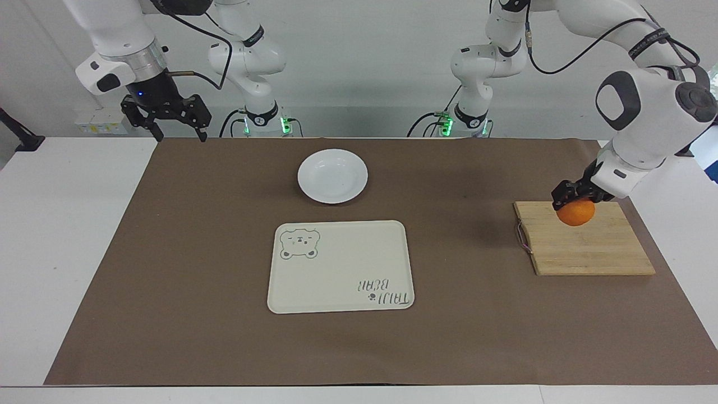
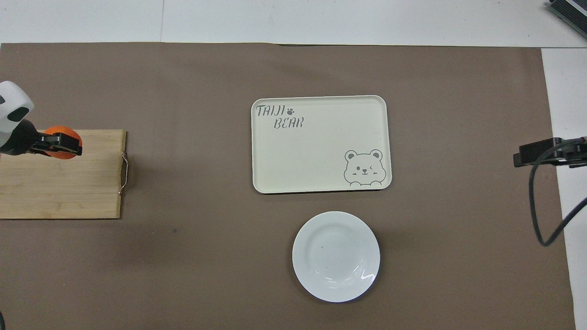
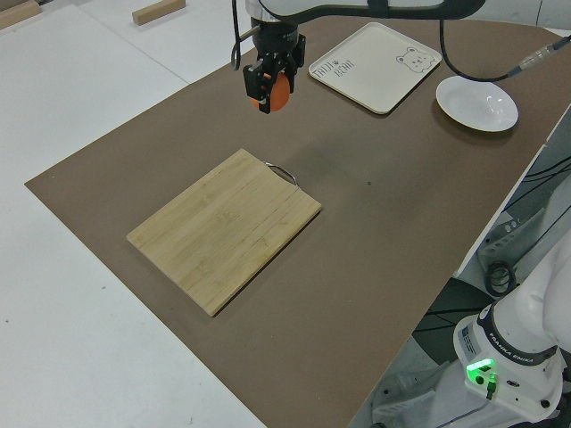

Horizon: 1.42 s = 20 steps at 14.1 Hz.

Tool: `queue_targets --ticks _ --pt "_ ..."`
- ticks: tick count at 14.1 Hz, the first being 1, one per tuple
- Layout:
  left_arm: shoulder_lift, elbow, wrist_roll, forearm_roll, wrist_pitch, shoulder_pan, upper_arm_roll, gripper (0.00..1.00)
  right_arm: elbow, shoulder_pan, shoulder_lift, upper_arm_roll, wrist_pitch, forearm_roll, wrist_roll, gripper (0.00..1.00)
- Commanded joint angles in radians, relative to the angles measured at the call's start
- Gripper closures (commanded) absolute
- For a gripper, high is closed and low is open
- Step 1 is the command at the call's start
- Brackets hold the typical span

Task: Place orange and plate with both arms
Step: 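Lift the orange off the cutting board with the left gripper, then carry the orange over the white plate with the left gripper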

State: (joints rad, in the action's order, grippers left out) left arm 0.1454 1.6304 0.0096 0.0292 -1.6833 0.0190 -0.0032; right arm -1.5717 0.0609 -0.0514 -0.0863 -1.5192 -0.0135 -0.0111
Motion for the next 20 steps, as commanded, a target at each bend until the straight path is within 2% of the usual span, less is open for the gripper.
queue_targets --ticks 1,3,7,11,20 --pt "-0.075 -0.004 -0.060 -0.023 0.079 -0.043 0.009 1.00 0.021 -0.009 0.012 0.003 0.016 0.004 0.016 0.00" --pt "-0.102 -0.014 -0.060 -0.023 0.112 -0.051 0.005 1.00 0.021 -0.009 0.012 0.003 0.016 0.004 0.016 0.00" --pt "-0.130 0.029 -0.059 -0.020 0.088 -0.053 -0.007 1.00 0.021 -0.009 0.012 0.003 0.016 0.004 0.016 0.00" --pt "-0.132 0.075 -0.062 -0.018 0.050 -0.131 -0.007 1.00 0.021 -0.009 0.012 0.003 0.016 0.004 0.016 0.00" --pt "-0.109 0.166 -0.434 -0.018 -0.111 -0.568 -0.008 1.00 0.021 -0.009 0.012 0.003 0.016 0.004 0.016 0.00"
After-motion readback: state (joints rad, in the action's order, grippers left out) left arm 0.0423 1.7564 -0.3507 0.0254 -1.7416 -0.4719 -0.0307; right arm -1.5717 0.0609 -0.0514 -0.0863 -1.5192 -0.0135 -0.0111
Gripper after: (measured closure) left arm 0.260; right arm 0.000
